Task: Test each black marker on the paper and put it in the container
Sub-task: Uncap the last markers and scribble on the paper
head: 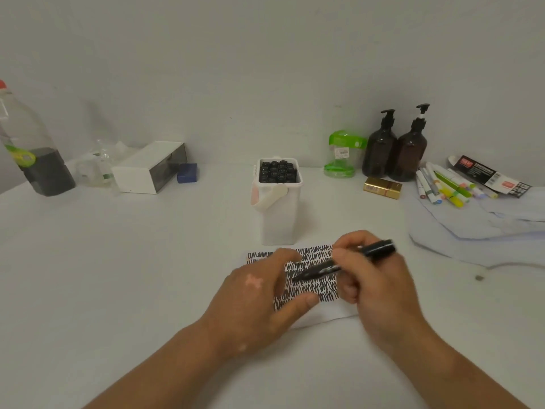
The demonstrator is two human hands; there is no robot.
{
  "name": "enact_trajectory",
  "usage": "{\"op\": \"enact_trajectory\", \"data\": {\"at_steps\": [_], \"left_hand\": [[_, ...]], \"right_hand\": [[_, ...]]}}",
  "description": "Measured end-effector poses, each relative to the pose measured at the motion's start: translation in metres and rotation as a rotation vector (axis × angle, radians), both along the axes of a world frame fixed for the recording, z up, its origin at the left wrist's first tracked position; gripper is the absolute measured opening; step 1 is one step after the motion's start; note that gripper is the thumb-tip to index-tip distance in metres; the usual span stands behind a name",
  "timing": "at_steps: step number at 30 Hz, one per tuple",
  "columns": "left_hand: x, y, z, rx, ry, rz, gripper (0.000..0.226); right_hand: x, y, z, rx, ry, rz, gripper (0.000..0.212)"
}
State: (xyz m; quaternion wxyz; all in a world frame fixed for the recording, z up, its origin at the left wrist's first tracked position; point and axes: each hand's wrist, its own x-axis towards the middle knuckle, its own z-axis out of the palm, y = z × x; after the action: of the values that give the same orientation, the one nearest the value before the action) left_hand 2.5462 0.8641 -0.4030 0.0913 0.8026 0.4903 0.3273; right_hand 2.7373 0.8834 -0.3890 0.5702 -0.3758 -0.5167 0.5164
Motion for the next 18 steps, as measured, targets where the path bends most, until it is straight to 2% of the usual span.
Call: {"op": "enact_trajectory", "data": {"at_steps": [3, 6, 11, 18], "left_hand": [[-0.019, 0.009, -0.001, -0.017, 0.034, 0.038, 0.032], [-0.026, 0.012, -0.004, -0.124, 0.097, 0.028, 0.027], [-0.023, 0.012, -0.010, -0.223, 0.155, 0.024, 0.024], [-0.024, 0.013, -0.011, -0.233, 0.162, 0.027, 0.025]], "right_hand": [[0.020, 0.007, 0.002, -0.089, 0.034, -0.023, 0.018], [0.021, 0.006, -0.003, -0.180, -0.013, 0.129, 0.022], [0.005, 0.001, -0.013, -0.112, -0.484, 0.172, 0.014], [0.001, 0.000, -0.020, -0.021, -0.720, 0.115, 0.009]]}}
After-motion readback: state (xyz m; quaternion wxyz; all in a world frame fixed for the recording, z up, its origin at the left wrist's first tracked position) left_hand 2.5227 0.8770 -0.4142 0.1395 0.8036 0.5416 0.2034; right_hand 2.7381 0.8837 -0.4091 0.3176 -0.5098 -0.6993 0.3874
